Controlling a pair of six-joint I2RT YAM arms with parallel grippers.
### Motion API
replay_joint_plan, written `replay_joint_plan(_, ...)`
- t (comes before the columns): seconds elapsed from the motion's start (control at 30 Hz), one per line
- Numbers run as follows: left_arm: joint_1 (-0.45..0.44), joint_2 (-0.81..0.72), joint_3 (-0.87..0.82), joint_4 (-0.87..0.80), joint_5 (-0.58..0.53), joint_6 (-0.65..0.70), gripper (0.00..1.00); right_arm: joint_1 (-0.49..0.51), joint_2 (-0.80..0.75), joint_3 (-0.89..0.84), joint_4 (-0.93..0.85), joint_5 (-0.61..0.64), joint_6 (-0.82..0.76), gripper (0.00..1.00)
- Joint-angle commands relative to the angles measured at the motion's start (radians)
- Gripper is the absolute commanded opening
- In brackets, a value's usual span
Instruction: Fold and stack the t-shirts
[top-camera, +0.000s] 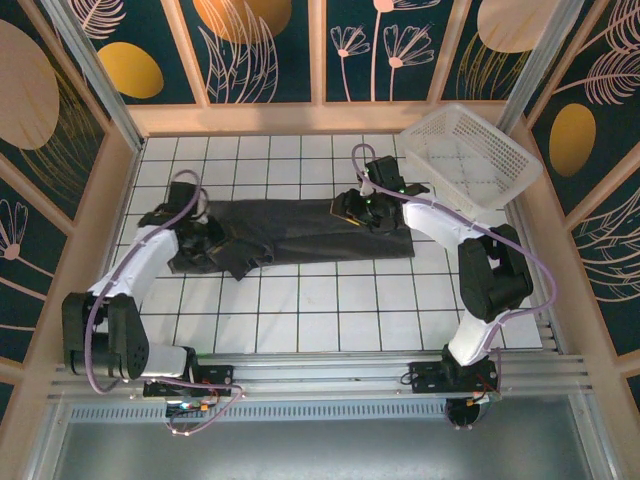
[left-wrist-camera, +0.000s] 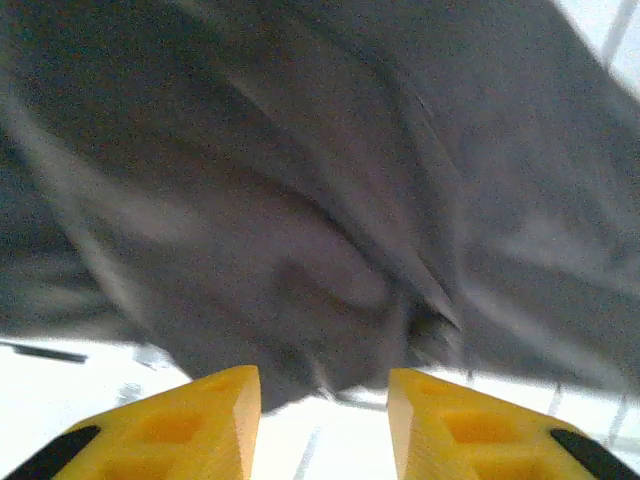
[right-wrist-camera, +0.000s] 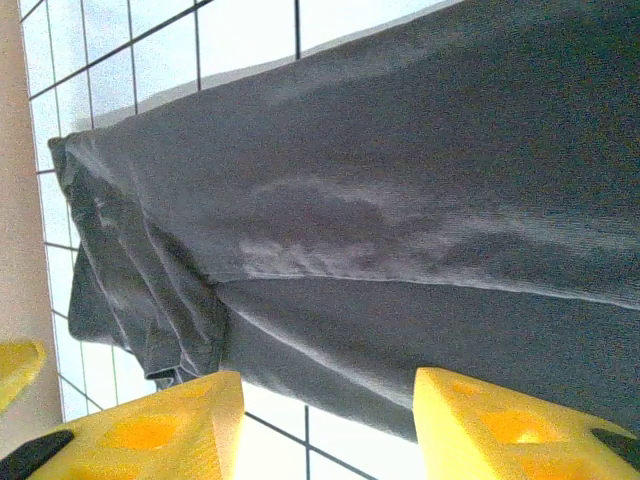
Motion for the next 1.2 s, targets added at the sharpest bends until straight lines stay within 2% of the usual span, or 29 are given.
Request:
replay_joint_plan(0.0,0.073,0.028,-0.053,0.082,-0.063,0.031,0.33,0.025,0.019,0.038,0.042,-0.059,-0.009,0.49)
replay_joint_plan(0.17,0.132,0.113,-0.085,0.195,-0.034,0.032,0.25,0.053,0.022,0.066,0.036,-0.084,-0.025,0.49)
replay_joint_plan(0.43,0.143,0.211,-0.096,0.252,-0.042,0.059,0.26,0.056,0.004,0.053,0.036,-0.076,-0.014,0.49)
replay_joint_plan(0.67,0.143,0.225,-0.097,0.249,-0.084,0.078,0.28,0.056,0.005,0.049,0.039,-0.073,-0.007,0.49)
replay_joint_plan(0.83,0.143,0.247,-0.094,0.279,-0.055,0.085,0.30,0.058,0.015,0.053,0.050,-0.080,0.003,0.49)
replay_joint_plan(1.03,0.143,0.272,-0.094,0.300,-0.020,0.087,0.23,0.059,0.023,0.061,0.050,-0.079,0.008,0.49)
replay_joint_plan(1.17,0.143,0.264,-0.092,0.296,-0.021,0.089,0.15,0.059,0.022,0.062,0.054,-0.077,0.016,0.49)
